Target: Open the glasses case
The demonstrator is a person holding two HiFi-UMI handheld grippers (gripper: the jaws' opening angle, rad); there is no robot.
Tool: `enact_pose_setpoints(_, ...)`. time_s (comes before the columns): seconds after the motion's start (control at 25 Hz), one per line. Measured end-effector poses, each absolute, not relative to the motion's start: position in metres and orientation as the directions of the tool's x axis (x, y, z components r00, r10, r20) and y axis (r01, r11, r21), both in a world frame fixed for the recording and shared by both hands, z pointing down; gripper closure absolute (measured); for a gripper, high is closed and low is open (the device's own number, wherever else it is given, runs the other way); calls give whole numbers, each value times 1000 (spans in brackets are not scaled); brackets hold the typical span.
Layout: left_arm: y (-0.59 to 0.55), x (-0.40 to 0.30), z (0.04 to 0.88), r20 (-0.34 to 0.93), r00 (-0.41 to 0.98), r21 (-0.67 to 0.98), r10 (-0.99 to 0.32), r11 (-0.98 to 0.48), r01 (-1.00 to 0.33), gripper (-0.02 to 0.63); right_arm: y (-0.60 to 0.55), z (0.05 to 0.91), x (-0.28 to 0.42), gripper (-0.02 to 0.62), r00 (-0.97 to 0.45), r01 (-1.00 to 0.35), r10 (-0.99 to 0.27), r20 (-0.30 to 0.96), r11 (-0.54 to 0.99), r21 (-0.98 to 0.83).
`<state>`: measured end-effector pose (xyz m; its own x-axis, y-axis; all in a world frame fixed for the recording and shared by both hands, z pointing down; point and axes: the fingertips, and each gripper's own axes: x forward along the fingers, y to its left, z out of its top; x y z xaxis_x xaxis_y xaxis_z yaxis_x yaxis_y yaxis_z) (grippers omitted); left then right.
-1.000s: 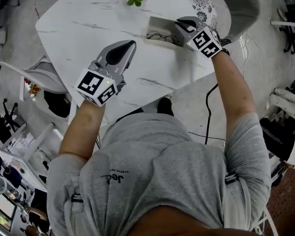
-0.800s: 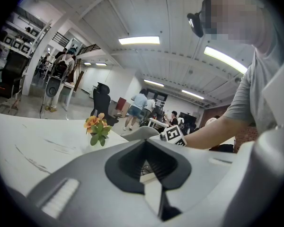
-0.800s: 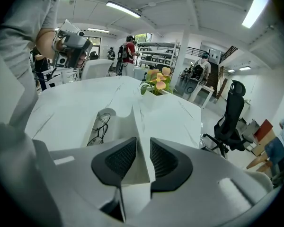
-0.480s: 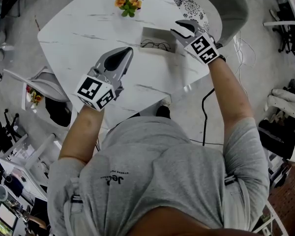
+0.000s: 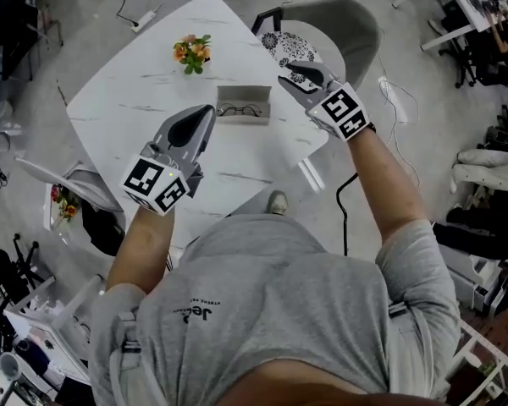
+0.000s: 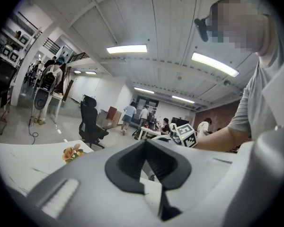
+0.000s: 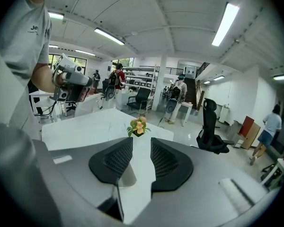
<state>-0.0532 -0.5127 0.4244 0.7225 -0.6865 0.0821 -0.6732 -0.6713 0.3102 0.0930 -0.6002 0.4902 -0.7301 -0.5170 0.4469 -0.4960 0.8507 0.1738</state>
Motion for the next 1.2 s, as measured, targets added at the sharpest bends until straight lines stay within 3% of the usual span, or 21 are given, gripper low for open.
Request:
enact_pose_setpoints(0.2,-505,-28,384,40,739,302,-673,-697,-651,557,-575,437,119,479,-739,-538,-555,382,827,161)
enact_pose_setpoints(0.64,-475,13,310,-20,774,265,-633,-750,-606,557,-505,321,167,571,-732,-643,-650,204,758,109)
enact_pose_setpoints(0.92,-455,24,285,-49,779,255,-625,-762,-595,557,-469,277,197,592,-736,-677,-672,83,735,-45)
enact_pose_setpoints(1.2,-436,28,271,-52,789,246,-612,-774,-584,557,-446,277,206,592,-747,-664,-660,78,741,-98)
